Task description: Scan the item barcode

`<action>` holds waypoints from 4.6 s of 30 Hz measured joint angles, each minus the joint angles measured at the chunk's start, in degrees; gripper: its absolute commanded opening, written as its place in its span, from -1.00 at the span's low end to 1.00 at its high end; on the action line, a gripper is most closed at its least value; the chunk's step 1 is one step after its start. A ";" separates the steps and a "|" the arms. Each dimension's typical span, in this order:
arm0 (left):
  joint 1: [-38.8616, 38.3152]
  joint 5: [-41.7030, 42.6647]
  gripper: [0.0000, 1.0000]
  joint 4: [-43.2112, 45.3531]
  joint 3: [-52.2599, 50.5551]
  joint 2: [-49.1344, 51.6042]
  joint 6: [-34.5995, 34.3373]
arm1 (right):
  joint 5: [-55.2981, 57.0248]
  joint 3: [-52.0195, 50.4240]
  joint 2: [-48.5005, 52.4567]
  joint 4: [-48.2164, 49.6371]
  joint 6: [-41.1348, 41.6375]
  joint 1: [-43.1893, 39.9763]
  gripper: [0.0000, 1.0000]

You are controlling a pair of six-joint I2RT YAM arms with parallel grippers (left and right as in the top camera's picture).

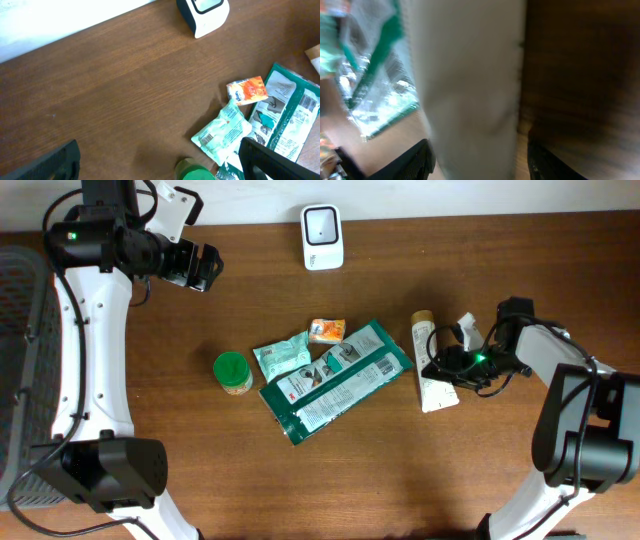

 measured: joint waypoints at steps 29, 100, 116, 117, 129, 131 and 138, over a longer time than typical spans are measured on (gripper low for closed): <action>0.00 0.02 0.99 0.02 0.00 0.00 0.00 | -17.94 7.61 -10.12 -16.26 -9.81 -0.09 -0.92; 0.00 0.00 0.98 0.00 0.00 0.00 0.00 | 71.56 58.93 30.86 21.29 -27.04 37.05 -0.92; 0.00 0.02 0.98 0.00 -0.02 0.00 0.00 | 71.36 58.93 30.69 18.25 -22.88 38.18 -0.92; 0.00 0.02 0.98 0.00 0.00 0.00 0.00 | 69.92 58.93 30.23 15.56 -21.73 38.16 -0.92; 0.02 0.02 0.98 0.00 0.00 0.00 0.00 | 49.81 59.25 4.92 -10.67 -2.51 36.63 -0.92; 0.00 0.00 0.98 0.02 0.00 0.00 0.00 | 45.99 59.58 1.77 -15.06 0.76 34.93 -0.92; 0.00 0.00 0.98 0.00 0.00 0.00 0.00 | 29.77 59.71 -2.01 -35.76 7.80 20.00 -0.92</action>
